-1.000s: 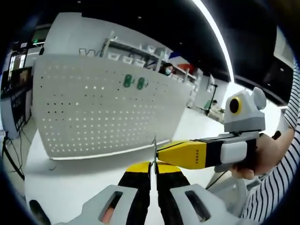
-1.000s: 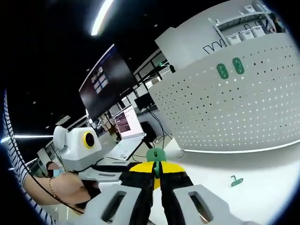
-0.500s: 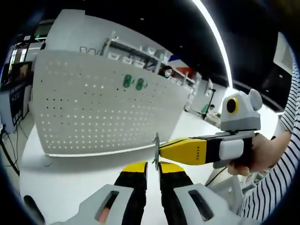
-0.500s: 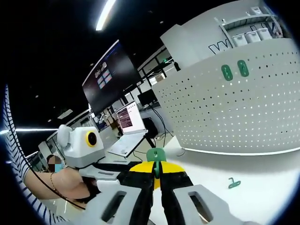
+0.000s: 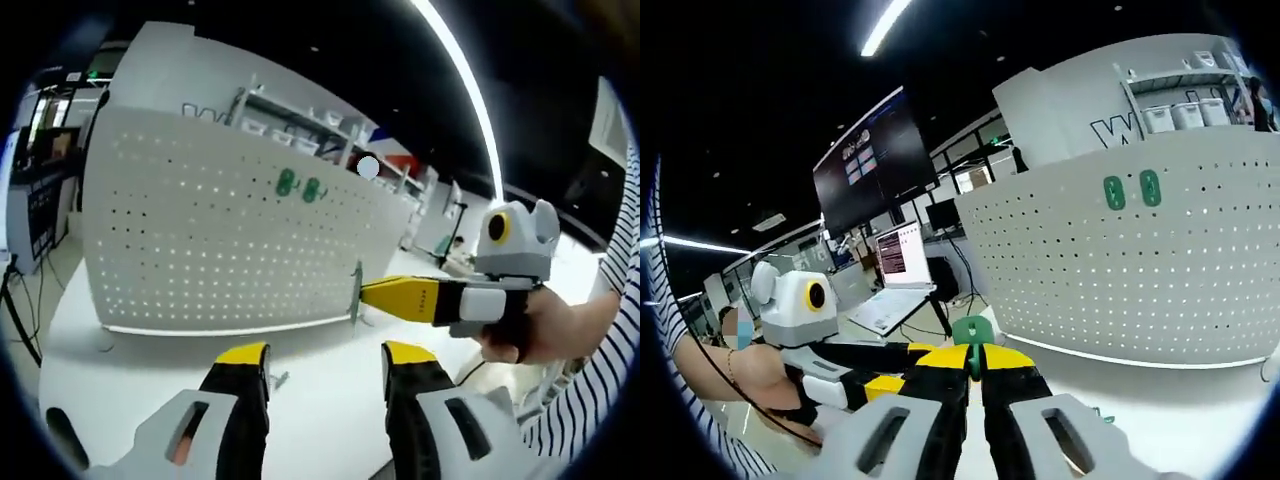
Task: Insert the hook assembly into the mounting plate slot until the hook locks in place.
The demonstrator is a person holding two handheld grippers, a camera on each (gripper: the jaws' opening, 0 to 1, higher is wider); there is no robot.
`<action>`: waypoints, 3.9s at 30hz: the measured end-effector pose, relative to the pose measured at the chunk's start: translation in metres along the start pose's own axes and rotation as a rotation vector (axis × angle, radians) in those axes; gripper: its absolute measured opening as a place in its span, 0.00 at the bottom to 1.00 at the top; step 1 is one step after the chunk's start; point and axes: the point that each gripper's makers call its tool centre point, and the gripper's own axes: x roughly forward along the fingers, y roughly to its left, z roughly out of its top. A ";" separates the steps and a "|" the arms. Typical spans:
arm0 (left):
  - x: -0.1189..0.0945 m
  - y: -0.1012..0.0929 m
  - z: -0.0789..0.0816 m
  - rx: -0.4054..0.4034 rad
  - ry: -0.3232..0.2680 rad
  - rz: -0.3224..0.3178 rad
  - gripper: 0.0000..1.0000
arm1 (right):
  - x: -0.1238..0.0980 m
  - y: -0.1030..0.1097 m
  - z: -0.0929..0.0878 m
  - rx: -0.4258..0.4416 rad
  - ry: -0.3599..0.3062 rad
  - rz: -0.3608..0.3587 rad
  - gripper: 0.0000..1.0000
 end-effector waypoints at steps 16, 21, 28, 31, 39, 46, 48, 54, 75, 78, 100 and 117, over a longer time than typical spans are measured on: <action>0.005 -0.014 0.004 0.006 -0.017 -0.049 0.79 | 0.000 -0.017 0.004 -0.028 -0.019 -0.039 0.00; 0.008 -0.015 0.001 0.006 -0.005 -0.057 0.84 | -0.001 -0.031 0.013 -0.033 -0.044 -0.070 0.00; 0.010 -0.016 -0.001 -0.005 -0.007 -0.052 0.89 | -0.008 -0.056 0.027 0.016 -0.144 -0.181 0.00; 0.010 -0.014 0.000 -0.005 -0.007 -0.044 0.90 | -0.008 -0.064 0.030 0.021 -0.155 -0.209 0.00; 0.007 -0.004 0.002 0.018 -0.011 0.003 0.92 | -0.007 -0.085 0.040 0.000 -0.189 -0.274 0.00; 0.008 0.001 -0.003 0.045 0.009 0.035 0.96 | -0.007 -0.103 0.043 -0.022 -0.200 -0.330 0.00; 0.008 0.002 -0.001 0.036 -0.003 0.038 0.96 | -0.005 -0.107 0.043 -0.016 -0.195 -0.336 0.00; 0.009 0.002 -0.002 0.037 0.001 0.037 0.99 | -0.006 -0.117 0.047 -0.026 -0.209 -0.368 0.00; 0.007 0.018 -0.011 0.000 0.023 0.063 1.00 | 0.006 -0.155 0.070 -0.105 -0.248 -0.487 0.00; 0.006 0.022 -0.011 -0.008 0.026 0.072 1.00 | 0.007 -0.163 0.076 -0.112 -0.259 -0.504 0.00; 0.006 0.044 -0.010 -0.011 0.045 0.110 1.00 | 0.010 -0.214 0.120 -0.142 -0.367 -0.593 0.00; 0.006 0.053 -0.013 -0.034 0.052 0.135 1.00 | 0.012 -0.233 0.136 -0.147 -0.404 -0.632 0.00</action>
